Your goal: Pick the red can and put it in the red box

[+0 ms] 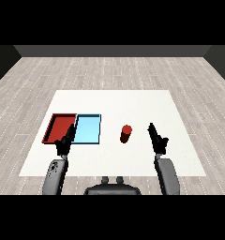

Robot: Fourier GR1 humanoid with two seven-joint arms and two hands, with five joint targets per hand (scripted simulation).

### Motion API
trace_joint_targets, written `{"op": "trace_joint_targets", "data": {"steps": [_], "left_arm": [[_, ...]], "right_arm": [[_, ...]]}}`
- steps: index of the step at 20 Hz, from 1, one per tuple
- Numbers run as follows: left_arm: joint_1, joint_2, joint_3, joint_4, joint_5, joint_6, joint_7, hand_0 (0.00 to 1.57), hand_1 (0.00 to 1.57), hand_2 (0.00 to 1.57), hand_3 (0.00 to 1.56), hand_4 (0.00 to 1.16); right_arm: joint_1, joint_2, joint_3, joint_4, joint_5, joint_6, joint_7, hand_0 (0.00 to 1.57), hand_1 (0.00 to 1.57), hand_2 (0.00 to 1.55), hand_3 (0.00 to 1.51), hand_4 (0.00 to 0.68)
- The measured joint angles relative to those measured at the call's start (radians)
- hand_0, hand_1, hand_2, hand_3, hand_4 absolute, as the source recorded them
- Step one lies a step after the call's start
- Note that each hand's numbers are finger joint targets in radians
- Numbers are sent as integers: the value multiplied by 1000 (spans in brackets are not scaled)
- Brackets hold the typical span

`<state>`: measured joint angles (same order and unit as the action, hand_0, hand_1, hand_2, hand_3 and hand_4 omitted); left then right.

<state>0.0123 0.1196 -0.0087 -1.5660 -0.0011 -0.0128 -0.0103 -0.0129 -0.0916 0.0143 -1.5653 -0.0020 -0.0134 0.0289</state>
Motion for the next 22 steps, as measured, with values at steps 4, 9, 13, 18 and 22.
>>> {"op": "trace_joint_targets", "data": {"steps": [4, 9, 13, 18, 22], "left_arm": [[-1, -13, 14, -1, -11, 4, 1, 0, 0, 0, 0, 0], [-19, -55, 26, -52, -1, 29, -121, 0, 0, 0, 0, 0], [4, -69, 38, -60, 12, 18, -261, 0, 0, 0, 0, 0], [36, -72, 54, -62, 30, -1, -354, 0, 0, 0, 0, 0], [9, -73, 65, -19, 37, -10, -384, 0, 0, 0, 0, 0]], "right_arm": [[4, 6, -7, 1, 24, -5, -9, 0, 0, 0, 0, 0], [0, 45, 2, -27, -11, 20, -113, 0, 0, 0, 0, 0], [14, 37, -19, -40, -69, 80, -203, 0, 0, 0, 0, 0], [29, 26, -34, -20, -86, 126, -281, 0, 0, 0, 0, 0], [10, 26, -50, 22, -87, 131, -309, 0, 0, 0, 0, 0]]}}
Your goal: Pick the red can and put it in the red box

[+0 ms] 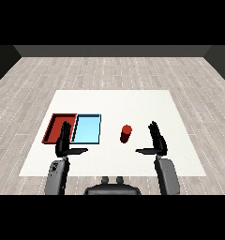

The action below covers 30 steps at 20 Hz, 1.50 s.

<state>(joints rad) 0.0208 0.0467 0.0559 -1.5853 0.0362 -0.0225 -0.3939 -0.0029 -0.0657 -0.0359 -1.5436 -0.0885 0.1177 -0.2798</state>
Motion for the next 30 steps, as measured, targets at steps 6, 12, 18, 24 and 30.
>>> {"op": "trace_joint_targets", "data": {"steps": [6, 12, 18, 24, 30], "left_arm": [[3, -5, -5, -19, -1, 5, 12, 0, 0, 0, 0, 0], [-30, 4, 9, 13, -1, 3, 10, 0, 0, 0, 0, 0], [-16, -8, 0, 7, -1, 6, 4, 0, 0, 0, 0, 0], [-35, -15, 3, 18, 9, 12, 8, 0, 0, 0, 0, 0], [-8, 1, 12, -23, 36, -15, 24, 0, 0, 0, 0, 0]], "right_arm": [[-14, 14, -2, 16, 6, -11, -10, 0, 0, 0, 0, 0], [-50, 31, -1, 45, -2, -24, -8, 0, 0, 0, 0, 0], [-101, 28, -18, 122, -23, -9, -16, 0, 0, 0, 0, 0], [-176, 47, -19, 244, -36, -24, -48, 0, 0, 0, 0, 0], [-223, 60, 12, 343, -69, -63, -82, 0, 0, 0, 0, 0]]}}
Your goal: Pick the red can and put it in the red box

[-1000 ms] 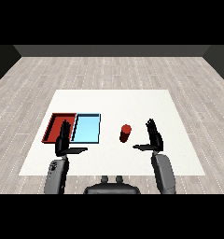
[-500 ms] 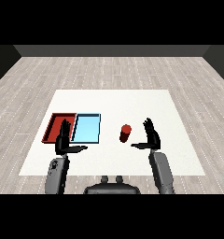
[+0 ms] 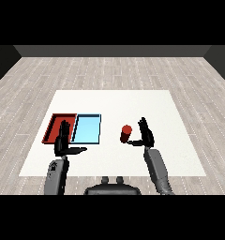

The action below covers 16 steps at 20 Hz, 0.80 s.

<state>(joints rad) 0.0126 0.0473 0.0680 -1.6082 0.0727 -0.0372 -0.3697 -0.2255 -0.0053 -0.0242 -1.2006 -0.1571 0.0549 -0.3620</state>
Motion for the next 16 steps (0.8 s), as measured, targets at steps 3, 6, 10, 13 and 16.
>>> {"op": "trace_joint_targets", "data": {"steps": [3, 6, 10, 13, 16], "left_arm": [[16, -6, -2, 18, -4, -4, -32, 0, 0, 0, 0, 0], [12, -8, -1, 22, -8, 2, -36, 0, 0, 0, 0, 0], [6, 2, 2, 0, -1, -2, -9, 0, 0, 0, 0, 0], [12, -4, -3, -8, -4, 3, 0, 0, 0, 0, 0, 0], [23, -3, -3, -14, 5, -9, -5, 0, 0, 0, 0, 0]], "right_arm": [[-10, 2, 30, 28, -23, -27, -22, 0, 0, 0, 0, 0], [-42, 4, 36, 94, -44, -31, -55, 0, 0, 0, 0, 0], [-81, 1, 38, 182, -75, -27, -96, 0, 0, 0, 0, 0], [-91, 3, 44, 223, -89, -27, -123, 0, 0, 0, 0, 0], [-99, 4, 76, 218, -114, -55, -112, 0, 0, 0, 0, 0]]}}
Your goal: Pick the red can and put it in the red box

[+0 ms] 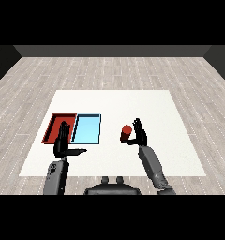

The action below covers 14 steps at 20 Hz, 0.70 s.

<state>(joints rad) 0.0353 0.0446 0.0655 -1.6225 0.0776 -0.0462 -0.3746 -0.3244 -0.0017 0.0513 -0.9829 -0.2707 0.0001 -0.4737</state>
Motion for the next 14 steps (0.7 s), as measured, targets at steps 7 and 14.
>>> {"op": "trace_joint_targets", "data": {"steps": [7, 14], "left_arm": [[-5, -5, 4, 11, -3, 9, -10, 0, 0, 0, 0, 0], [-8, -10, -4, 2, -5, 15, -1, 0, 0, 0, 0, 0]], "right_arm": [[-79, -1, -13, 142, -26, 11, -61, 0, 0, 0, 0, 0], [-70, 0, 21, 140, -44, 2, -72, 0, 0, 0, 0, 0]]}}
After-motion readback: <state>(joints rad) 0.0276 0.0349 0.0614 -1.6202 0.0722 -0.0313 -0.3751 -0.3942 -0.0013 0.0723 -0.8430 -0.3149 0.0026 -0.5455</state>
